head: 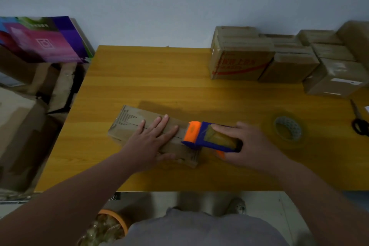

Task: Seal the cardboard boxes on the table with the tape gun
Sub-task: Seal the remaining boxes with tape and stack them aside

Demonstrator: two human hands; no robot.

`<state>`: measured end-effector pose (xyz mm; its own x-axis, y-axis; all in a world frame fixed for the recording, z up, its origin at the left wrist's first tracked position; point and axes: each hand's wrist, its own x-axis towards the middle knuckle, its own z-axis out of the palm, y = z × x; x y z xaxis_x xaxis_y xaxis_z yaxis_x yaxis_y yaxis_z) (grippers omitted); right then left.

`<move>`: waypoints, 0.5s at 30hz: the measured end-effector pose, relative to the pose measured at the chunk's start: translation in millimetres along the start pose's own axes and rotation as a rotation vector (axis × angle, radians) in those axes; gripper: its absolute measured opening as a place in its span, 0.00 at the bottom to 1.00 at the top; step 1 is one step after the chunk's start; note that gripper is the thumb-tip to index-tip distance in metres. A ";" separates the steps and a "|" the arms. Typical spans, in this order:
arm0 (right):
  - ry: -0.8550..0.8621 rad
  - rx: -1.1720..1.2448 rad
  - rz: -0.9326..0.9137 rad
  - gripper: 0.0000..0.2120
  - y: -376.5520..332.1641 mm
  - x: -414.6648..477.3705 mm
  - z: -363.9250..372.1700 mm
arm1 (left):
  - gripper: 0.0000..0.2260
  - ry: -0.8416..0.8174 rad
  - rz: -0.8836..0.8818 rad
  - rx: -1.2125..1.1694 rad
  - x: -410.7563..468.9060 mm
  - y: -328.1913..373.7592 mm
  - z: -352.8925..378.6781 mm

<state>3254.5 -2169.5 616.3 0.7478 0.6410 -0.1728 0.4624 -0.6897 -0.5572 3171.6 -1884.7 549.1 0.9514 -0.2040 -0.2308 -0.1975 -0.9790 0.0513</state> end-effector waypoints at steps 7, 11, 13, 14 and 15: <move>-0.121 -0.048 0.090 0.33 34.9 -20.2 -20.6 | 0.40 -0.068 -0.022 0.025 -0.5 2.6 -3.6; -0.116 -0.123 0.081 0.33 34.6 -6.6 -12.3 | 0.42 -0.010 -0.056 -0.016 -0.5 16.0 -5.9; -0.103 -0.102 0.091 0.33 36.2 -6.3 -9.4 | 0.45 -0.026 -0.063 -0.039 2.5 31.8 -7.1; -0.093 -0.095 0.094 0.33 36.8 -7.0 -7.1 | 0.46 -0.033 -0.053 -0.039 5.7 42.1 -6.5; -0.081 -0.093 0.096 0.33 36.8 -7.5 -4.6 | 0.47 -0.035 -0.038 -0.036 9.8 53.4 -6.7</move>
<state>3268.1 -2201.3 600.8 0.7518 0.5928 -0.2888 0.4355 -0.7752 -0.4575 3172.0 -1939.0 556.1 0.9490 -0.1671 -0.2674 -0.1520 -0.9854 0.0763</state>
